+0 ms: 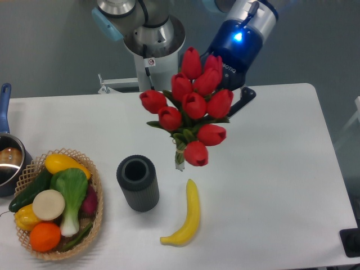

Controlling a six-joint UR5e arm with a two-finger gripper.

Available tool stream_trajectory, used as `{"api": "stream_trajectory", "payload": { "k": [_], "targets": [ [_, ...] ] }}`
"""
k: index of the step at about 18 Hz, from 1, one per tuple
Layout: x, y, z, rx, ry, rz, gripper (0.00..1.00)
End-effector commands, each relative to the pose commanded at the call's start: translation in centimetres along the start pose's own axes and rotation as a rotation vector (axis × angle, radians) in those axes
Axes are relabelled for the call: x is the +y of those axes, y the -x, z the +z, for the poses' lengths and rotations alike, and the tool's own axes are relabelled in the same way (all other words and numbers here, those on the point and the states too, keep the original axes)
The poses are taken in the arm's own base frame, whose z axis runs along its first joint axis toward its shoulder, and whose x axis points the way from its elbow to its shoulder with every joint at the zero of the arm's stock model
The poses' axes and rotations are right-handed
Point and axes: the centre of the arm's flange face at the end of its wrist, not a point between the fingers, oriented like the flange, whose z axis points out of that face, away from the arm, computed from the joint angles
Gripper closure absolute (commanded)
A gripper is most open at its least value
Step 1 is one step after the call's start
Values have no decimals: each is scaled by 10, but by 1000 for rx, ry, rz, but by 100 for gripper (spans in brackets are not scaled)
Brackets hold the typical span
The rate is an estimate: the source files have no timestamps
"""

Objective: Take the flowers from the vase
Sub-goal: 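Lift the gripped tulips straight up out of the dark vase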

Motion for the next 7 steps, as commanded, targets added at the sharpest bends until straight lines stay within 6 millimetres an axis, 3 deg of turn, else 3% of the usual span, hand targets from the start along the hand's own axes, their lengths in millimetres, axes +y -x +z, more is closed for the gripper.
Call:
{"api": "stream_trajectory", "payload": {
  "k": [7],
  "targets": [
    [14, 27, -26, -56, -3, 26, 54]
  ]
}}
